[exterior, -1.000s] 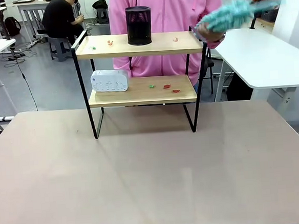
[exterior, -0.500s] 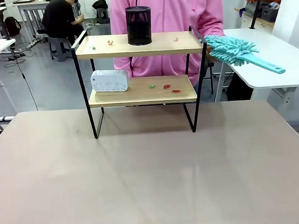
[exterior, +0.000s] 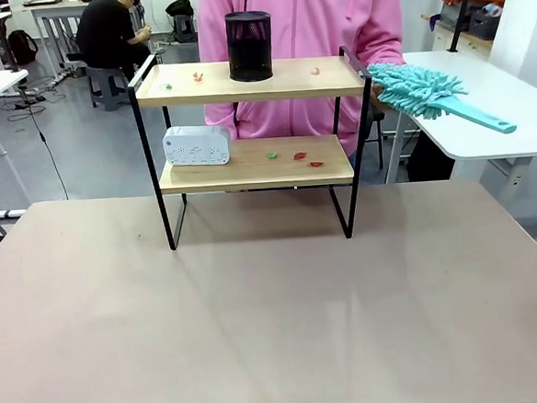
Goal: Clean the shelf.
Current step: Pick up the Duster from the human.
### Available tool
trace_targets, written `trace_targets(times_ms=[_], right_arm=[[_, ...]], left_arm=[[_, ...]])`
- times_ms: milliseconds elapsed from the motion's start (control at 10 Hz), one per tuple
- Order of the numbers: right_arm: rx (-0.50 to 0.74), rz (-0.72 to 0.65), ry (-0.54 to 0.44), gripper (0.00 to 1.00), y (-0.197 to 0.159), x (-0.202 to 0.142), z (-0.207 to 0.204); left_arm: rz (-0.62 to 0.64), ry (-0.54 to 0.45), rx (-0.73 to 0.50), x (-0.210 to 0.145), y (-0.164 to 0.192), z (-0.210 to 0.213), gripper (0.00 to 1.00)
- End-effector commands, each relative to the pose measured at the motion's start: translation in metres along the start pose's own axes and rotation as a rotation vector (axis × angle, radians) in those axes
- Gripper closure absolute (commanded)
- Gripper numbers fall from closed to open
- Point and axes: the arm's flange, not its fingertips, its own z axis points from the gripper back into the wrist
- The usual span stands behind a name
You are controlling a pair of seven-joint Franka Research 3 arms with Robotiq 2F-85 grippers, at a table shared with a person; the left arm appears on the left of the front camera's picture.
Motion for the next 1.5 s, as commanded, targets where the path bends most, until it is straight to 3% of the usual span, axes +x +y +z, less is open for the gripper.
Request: trace_targets(times_ms=[0, 200, 400, 700, 1400], right_arm=[[0.016, -0.037, 0.080, 0.00, 0.006, 0.047, -0.037], [0.034, -0.116, 0.133, 0.00, -0.003, 0.066, -0.087], [0.128, -0.233, 0.236, 0.00, -0.010, 0.064, -0.124], [0.151, -0.346, 0.188, 0.00, -0.020, 0.060, -0.162], [0.150, -0.312, 0.148, 0.00, -0.013, 0.059, -0.171]], left_arm=[[-0.025, -0.014, -0.019, 0.002, 0.000, -0.001, 0.00], [-0.025, -0.014, -0.019, 0.002, 0.000, -0.001, 0.00], [-0.025, -0.014, -0.019, 0.002, 0.000, -0.001, 0.00], [-0.025, -0.014, -0.019, 0.002, 0.000, -0.001, 0.00], [-0.025, -0.014, -0.019, 0.002, 0.000, -0.001, 0.00]])
